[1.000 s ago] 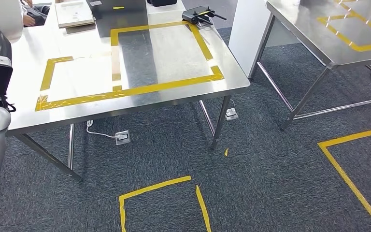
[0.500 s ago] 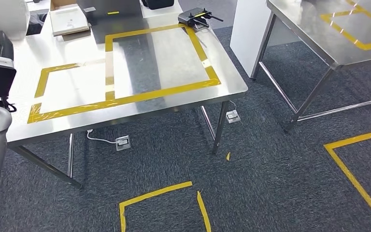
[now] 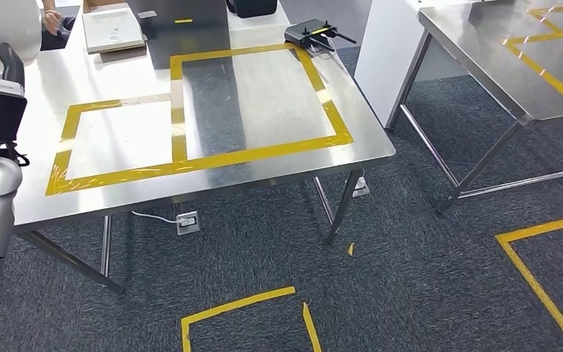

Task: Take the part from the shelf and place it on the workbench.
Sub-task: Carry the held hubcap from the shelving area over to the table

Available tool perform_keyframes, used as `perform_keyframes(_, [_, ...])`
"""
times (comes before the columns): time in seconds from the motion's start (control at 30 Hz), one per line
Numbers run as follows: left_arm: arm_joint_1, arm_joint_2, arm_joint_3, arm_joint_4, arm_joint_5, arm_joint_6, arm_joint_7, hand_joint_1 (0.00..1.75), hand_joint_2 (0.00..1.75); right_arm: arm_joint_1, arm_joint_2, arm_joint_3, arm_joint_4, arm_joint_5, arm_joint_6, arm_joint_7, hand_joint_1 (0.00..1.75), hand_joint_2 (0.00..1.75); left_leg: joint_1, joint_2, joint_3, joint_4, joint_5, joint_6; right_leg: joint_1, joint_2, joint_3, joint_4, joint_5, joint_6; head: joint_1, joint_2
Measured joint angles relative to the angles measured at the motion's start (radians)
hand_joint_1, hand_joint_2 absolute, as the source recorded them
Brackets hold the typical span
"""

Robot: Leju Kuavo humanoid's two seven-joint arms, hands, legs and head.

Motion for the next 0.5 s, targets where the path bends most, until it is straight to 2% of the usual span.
perform_keyframes(0.03, [0.000,-0.002,0.000,0.002,-0.001,0.000,0.000,1.75,1.75,0.001,0.000,0.000,0.000,0.000,0.000,0.000,0.00,0.00,-0.001,0.000,0.005,0.000,-0.006,0.002,0.000,0.000,-0.046,0.061,-0.018,0.001,0.000,0.000])
perform_keyframes(0.07, [0.001,-0.004,0.000,0.004,-0.001,0.000,0.000,1.75,1.75,0.002,0.000,0.000,0.000,0.000,0.000,-0.001,0.00,0.00,-0.002,0.000,0.011,0.000,-0.012,0.003,0.000,0.000,-0.081,0.099,-0.024,0.002,0.000,0.000])
perform_keyframes(0.1, [0.002,-0.005,0.000,0.006,-0.001,0.000,0.000,1.75,1.75,0.003,0.000,0.000,0.000,0.000,0.000,0.000,0.00,0.00,-0.003,-0.001,0.019,0.001,-0.019,0.002,0.001,0.000,-0.100,0.101,-0.009,0.000,0.001,0.000])
perform_keyframes(0.13, [0.002,-0.006,0.000,0.007,-0.001,0.000,0.000,1.75,1.75,0.004,0.000,0.000,0.000,0.000,0.000,0.000,0.00,0.00,-0.003,-0.001,0.028,0.001,-0.026,0.001,0.001,0.000,-0.099,0.065,0.028,-0.003,0.001,0.000])
perform_keyframes(0.2, [0.002,-0.007,0.000,0.009,-0.001,0.000,-0.001,1.75,1.75,0.005,0.000,0.000,0.000,0.000,0.000,0.000,0.00,0.00,-0.004,-0.001,0.049,0.002,-0.043,-0.005,0.004,0.000,-0.059,-0.073,0.124,-0.014,0.000,0.000])
perform_keyframes(0.23, [0.000,-0.008,0.000,0.010,-0.001,0.000,-0.001,1.75,1.75,0.005,0.000,0.000,0.000,0.000,0.000,-0.001,0.00,0.00,-0.005,-0.001,0.056,0.003,-0.050,-0.009,0.007,0.000,-0.039,-0.129,0.147,-0.019,0.001,0.000])
perform_keyframes(0.27, [-0.001,-0.008,0.000,0.011,-0.001,0.000,-0.001,1.75,1.75,0.005,-0.001,0.000,0.000,0.000,0.000,-0.002,0.00,0.00,-0.006,-0.002,0.060,0.001,-0.056,-0.015,0.010,0.000,-0.026,-0.164,0.158,-0.024,0.000,0.000])
perform_keyframes(0.4, [-0.003,-0.008,0.000,0.014,0.002,0.000,-0.005,1.75,1.75,0.005,-0.001,0.000,0.000,0.001,0.000,0.002,0.00,0.00,-0.008,-0.002,0.066,0.022,-0.065,-0.038,0.007,0.000,0.002,-0.183,0.153,-0.044,-0.001,0.000])
perform_keyframes(0.43, [-0.005,-0.007,0.000,0.015,0.004,0.000,-0.006,1.75,1.75,0.005,-0.001,0.000,0.000,0.002,0.000,0.003,0.00,0.00,-0.008,-0.001,0.053,0.051,-0.075,-0.043,0.005,0.000,0.010,-0.185,0.150,-0.050,-0.002,0.000])
perform_keyframes(0.5, [-0.007,-0.006,0.000,0.018,0.004,0.000,-0.009,1.75,1.75,0.005,-0.001,0.000,0.000,0.002,0.000,0.001,0.00,0.00,-0.006,0.001,-0.008,0.159,-0.113,-0.051,0.004,0.001,0.024,-0.186,0.142,-0.058,-0.004,0.000])
